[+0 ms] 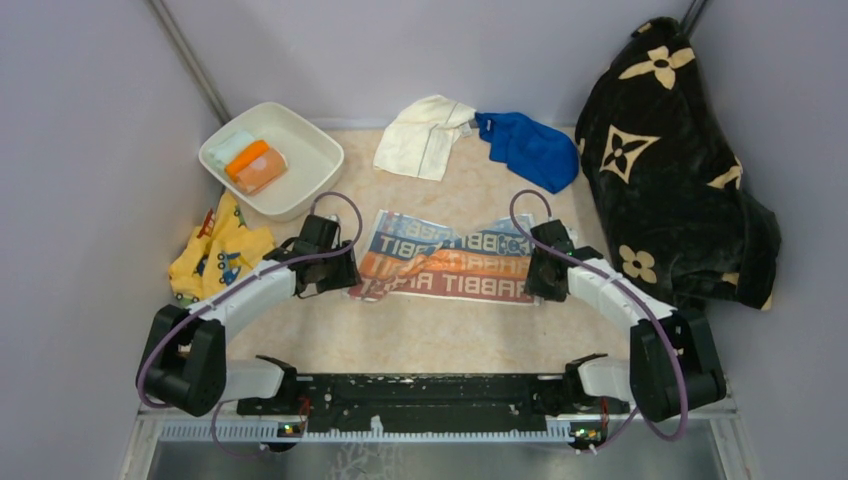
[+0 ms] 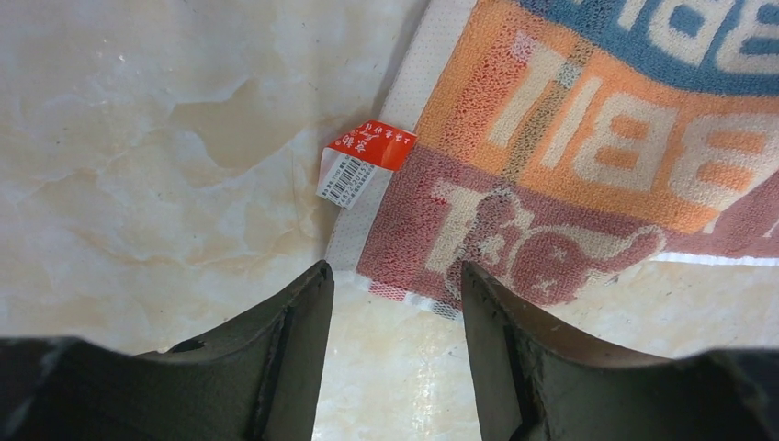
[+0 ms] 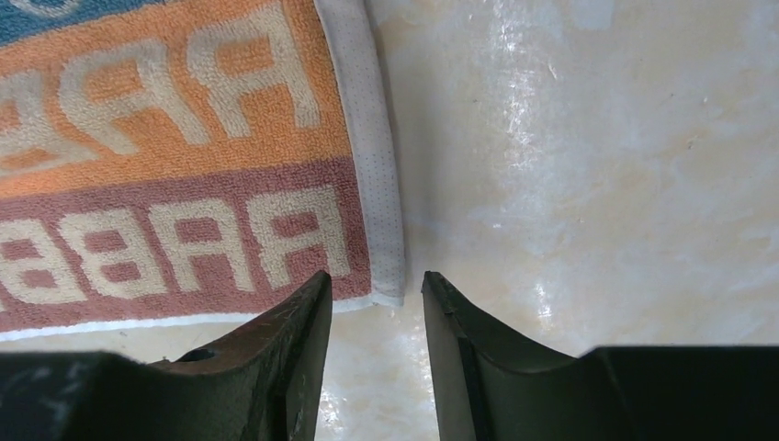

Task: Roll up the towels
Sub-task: Flatten out the towel at the center of the board.

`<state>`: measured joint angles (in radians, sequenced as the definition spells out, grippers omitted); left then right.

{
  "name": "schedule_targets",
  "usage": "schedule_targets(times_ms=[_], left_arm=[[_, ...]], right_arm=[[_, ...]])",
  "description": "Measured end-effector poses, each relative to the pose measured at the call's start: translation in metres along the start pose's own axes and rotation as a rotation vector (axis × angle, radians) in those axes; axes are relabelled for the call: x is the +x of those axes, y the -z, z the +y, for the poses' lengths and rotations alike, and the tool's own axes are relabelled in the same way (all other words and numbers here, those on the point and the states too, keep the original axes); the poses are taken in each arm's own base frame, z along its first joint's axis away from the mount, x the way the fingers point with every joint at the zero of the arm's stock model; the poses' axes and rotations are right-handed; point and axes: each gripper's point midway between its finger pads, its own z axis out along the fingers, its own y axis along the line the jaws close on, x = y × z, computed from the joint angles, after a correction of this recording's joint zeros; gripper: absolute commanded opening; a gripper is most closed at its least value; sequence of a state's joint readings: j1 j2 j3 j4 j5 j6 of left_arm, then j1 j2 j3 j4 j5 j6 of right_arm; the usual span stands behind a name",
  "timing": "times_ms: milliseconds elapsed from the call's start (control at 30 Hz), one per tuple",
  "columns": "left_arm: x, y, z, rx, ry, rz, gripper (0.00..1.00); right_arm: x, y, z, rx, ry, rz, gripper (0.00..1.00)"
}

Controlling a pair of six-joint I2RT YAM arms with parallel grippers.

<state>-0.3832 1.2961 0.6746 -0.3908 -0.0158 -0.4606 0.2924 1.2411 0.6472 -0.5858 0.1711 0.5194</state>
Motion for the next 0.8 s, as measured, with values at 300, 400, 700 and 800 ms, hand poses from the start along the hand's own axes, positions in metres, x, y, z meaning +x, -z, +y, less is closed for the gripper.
schedule_targets(times_ms=[300, 400, 700, 800], left_arm=[[0.006, -0.001, 0.005, -0.021, -0.014, 0.025, 0.6], [0.008, -0.001, 0.007, -0.027, -0.015, 0.036, 0.6], [0.018, -0.003, 0.014, -0.057, -0.035, 0.078, 0.52], [0.022, -0.006, 0.017, -0.071, -0.043, 0.096, 0.49]], right_arm=[[0.015, -0.01, -0.004, 0.032, -0.033, 0.059, 0.26], [0.014, -0.011, -0.003, 0.033, -0.042, 0.058, 0.14], [0.012, -0.011, -0.002, 0.028, -0.059, 0.046, 0.02], [0.012, -0.011, -0.002, 0.027, -0.059, 0.046, 0.02]])
